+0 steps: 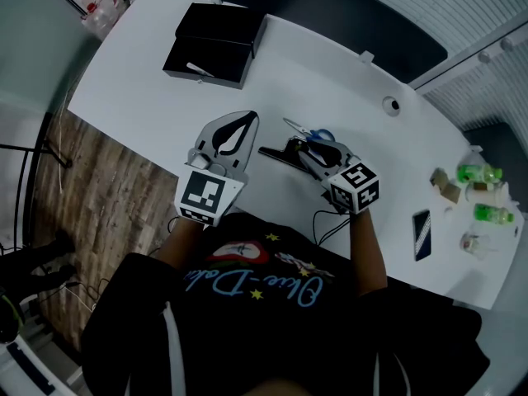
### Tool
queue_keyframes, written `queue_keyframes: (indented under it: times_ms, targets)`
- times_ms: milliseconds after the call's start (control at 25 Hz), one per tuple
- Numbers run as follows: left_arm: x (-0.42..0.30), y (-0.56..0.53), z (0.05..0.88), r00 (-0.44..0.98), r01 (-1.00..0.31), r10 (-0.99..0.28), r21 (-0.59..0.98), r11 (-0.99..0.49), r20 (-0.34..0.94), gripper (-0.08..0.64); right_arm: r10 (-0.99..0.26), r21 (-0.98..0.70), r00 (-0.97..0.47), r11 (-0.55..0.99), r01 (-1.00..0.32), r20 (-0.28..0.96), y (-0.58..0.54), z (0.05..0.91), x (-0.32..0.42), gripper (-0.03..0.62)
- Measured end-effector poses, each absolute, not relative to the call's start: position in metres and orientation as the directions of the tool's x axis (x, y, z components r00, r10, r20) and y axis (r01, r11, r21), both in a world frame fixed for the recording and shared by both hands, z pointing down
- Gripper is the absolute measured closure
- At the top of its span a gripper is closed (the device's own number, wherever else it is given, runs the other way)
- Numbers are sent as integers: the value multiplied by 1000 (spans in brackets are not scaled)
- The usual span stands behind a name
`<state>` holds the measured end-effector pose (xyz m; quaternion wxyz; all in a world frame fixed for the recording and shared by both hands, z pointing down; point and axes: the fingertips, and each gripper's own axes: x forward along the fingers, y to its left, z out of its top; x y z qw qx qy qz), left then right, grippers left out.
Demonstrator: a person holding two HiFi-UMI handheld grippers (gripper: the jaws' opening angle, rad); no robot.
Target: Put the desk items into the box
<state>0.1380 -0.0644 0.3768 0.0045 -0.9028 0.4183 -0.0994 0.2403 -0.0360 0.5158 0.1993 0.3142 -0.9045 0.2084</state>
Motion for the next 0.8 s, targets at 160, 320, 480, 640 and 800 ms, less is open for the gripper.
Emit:
queue_keyframes:
  times_ms: [160,320,480,640,800]
  targets:
    - [140,-68,380,631,-753,-754,-89,-652,184,552,-478,-270,-716,701,-660,509,-39,523,245,468]
    - [142,-70,380,630,-754,-754,-87,-651,184,552,-455,-292,-719,697,-655,526,-39,532,246,468]
    - [140,-74,381,624,-759,-760,-90,-645,185,552,-448,-300,-715,691,-658,536,-41,538,247,468]
    - [141,-78,381,621,-761,-761,-88,-642,187,552,-423,-300,-713,698,-650,560,-40,545,246,468]
    - [141,-82,382,620,-763,-762,-82,-641,189,552,-404,-313,-708,692,-651,579,-42,553,247,466]
